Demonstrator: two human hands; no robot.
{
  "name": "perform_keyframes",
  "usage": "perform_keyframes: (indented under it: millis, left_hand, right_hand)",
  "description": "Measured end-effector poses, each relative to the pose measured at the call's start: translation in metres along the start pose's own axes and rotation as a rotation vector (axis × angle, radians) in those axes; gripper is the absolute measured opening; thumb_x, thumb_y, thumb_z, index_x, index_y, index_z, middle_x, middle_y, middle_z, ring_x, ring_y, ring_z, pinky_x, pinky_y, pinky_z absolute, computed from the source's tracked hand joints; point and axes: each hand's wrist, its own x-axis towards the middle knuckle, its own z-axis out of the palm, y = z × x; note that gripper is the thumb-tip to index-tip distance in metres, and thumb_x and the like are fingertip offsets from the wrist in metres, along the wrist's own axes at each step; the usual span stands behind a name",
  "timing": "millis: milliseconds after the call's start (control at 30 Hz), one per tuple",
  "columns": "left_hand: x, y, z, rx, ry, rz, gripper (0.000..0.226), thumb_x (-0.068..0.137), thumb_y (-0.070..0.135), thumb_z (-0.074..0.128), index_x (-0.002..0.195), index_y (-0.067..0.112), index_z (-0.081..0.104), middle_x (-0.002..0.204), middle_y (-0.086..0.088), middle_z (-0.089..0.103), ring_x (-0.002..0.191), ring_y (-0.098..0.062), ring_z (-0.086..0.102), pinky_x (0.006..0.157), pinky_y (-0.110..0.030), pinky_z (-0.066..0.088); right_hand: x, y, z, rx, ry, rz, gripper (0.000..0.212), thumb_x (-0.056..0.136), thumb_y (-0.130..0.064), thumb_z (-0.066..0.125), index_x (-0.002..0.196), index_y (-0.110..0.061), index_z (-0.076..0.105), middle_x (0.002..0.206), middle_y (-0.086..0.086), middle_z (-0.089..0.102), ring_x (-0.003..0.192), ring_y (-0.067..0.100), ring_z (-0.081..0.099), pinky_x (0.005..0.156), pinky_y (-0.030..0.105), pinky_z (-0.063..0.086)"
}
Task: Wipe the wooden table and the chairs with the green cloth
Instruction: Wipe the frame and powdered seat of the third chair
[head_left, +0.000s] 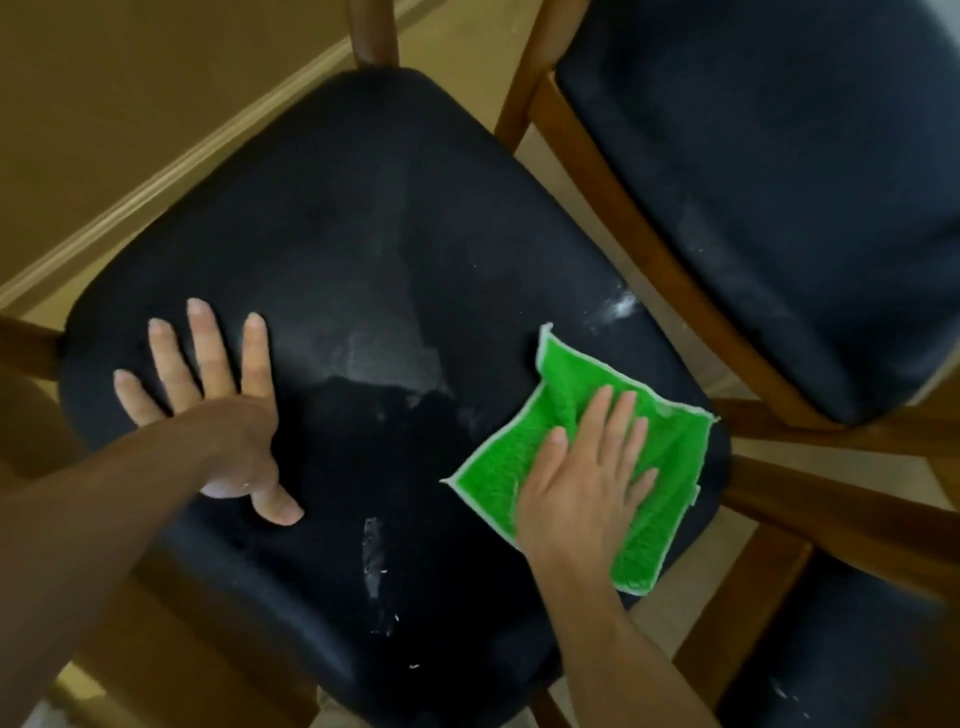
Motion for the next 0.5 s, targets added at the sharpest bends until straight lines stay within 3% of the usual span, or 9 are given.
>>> perform_keyframes:
  millis: [200, 333, 400, 500]
  left_hand:
    - [0.0, -0.001, -0.001, 0.002, -0.025, 0.0, 0.159, 0.056, 0.068, 0.079, 0.094, 0.007, -0.063, 0.095, -0.032, -0.067, 0.123, -0.058, -0.039, 0.11, -0.066, 0.0]
    - [0.002, -0.001, -0.001, -0.016, -0.03, 0.006, 0.162, 0.053, 0.065, 0.083, 0.091, 0.008, -0.064, 0.096, -0.031, -0.069, 0.122, -0.056, -0.041, 0.109, -0.066, -0.002]
    - [0.004, -0.002, -0.001, -0.02, -0.035, 0.007, 0.163, 0.052, 0.064, 0.084, 0.092, 0.009, -0.064, 0.097, -0.03, -0.069, 0.122, -0.056, -0.042, 0.109, -0.067, -0.002]
    - [0.003, -0.001, -0.001, -0.028, -0.032, 0.005, 0.162, 0.053, 0.062, 0.084, 0.094, 0.009, -0.063, 0.098, -0.03, -0.069, 0.122, -0.055, -0.043, 0.11, -0.066, -0.002]
  right_hand:
    - [0.066, -0.013, -0.014, 0.006, 0.115, 0.187, 0.064, 0.1, -0.045, 0.017, 0.156, -0.015, 0.011, 0.164, 0.003, 0.01, 0.15, 0.025, 0.003, 0.116, 0.059, 0.004]
    - [0.109, -0.038, -0.027, 0.032, 0.148, 0.173, 0.059, 0.102, -0.041, 0.025, 0.153, -0.011, 0.023, 0.16, 0.006, 0.024, 0.148, 0.026, 0.015, 0.117, 0.056, 0.008]
    - [0.117, -0.056, -0.028, 0.04, 0.141, 0.127, 0.06, 0.103, -0.041, 0.024, 0.153, -0.009, 0.023, 0.16, 0.008, 0.024, 0.148, 0.026, 0.016, 0.119, 0.052, 0.008]
    - [0.122, -0.082, -0.024, -0.014, 0.071, 0.024, 0.065, 0.103, -0.045, 0.016, 0.156, -0.009, 0.007, 0.164, 0.009, 0.007, 0.15, 0.027, 0.004, 0.12, 0.05, 0.002]
